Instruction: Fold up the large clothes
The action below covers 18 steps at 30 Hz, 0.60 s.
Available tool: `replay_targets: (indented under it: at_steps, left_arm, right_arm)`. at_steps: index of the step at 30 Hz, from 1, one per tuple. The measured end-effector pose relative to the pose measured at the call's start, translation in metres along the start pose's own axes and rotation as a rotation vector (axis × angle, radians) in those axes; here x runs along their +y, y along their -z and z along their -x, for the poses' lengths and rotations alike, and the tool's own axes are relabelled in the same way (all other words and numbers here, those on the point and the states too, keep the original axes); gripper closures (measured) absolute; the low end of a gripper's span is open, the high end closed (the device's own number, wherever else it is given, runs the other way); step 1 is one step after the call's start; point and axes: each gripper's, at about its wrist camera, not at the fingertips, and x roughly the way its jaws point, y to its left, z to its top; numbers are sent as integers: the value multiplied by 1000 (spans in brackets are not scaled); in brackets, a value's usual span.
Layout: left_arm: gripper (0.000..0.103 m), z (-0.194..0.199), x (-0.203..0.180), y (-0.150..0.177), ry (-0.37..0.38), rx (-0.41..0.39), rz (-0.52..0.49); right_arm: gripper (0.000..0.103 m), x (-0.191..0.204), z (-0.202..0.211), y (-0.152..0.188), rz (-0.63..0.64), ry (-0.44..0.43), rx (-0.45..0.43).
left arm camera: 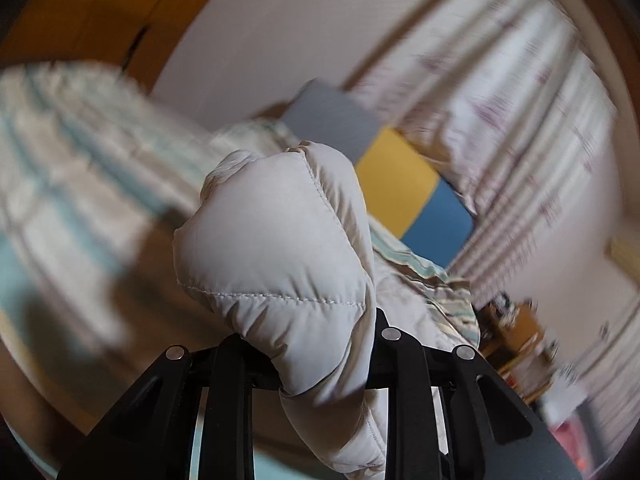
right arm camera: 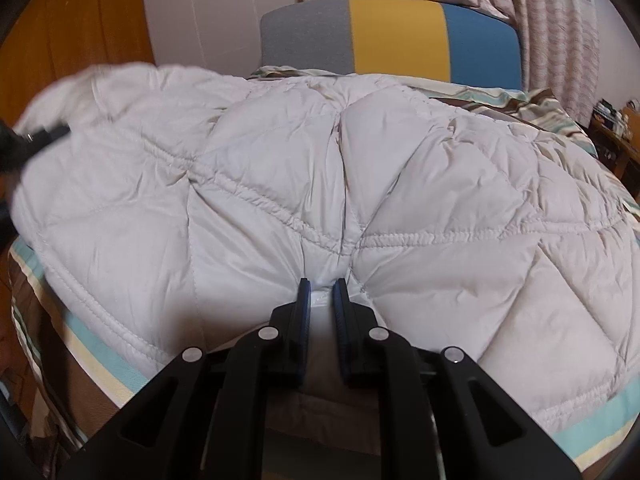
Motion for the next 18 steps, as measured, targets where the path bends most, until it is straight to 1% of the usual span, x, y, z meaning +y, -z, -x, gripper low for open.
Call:
replay_targets:
  at_steps: [2,3,4,6,8,11,13,17,18]
  left_arm:
    - [79,6,-28,-1,18,-35,-112]
    - [79,8,-39,-1,23,-50,-157]
    - [79,10,-53,-1,26,-67,-214]
    - [79,11,-69,1,31,-80,-274]
    - [79,9,-86,6,21,-92,-338]
    - [79,9,-97,13,9,-97,-395]
    - [79,7,-106,16,8,-95,-425]
    - [79,3,-121,20,0,-93,-477]
    - [79,3,-124,21,1,-93,-484]
  right_arm:
    - [77,-4,11,-1,-26,-9,-16]
    - [61,-8,21,-1,-45,-11,-41]
    - [53,-12,29,-2,-55,-2,-62]
    - [54,-23,48,-1,-66,48,-106]
    - [55,-36,62,2,-72,138,-120]
    - [55,-63,84,9,-130,232,-153]
    - [54,-81,96,14,-171,275,-168]
    - [54,-120,111,28,-247,411,-147]
    - [54,-127,114,32,-270,431,-144]
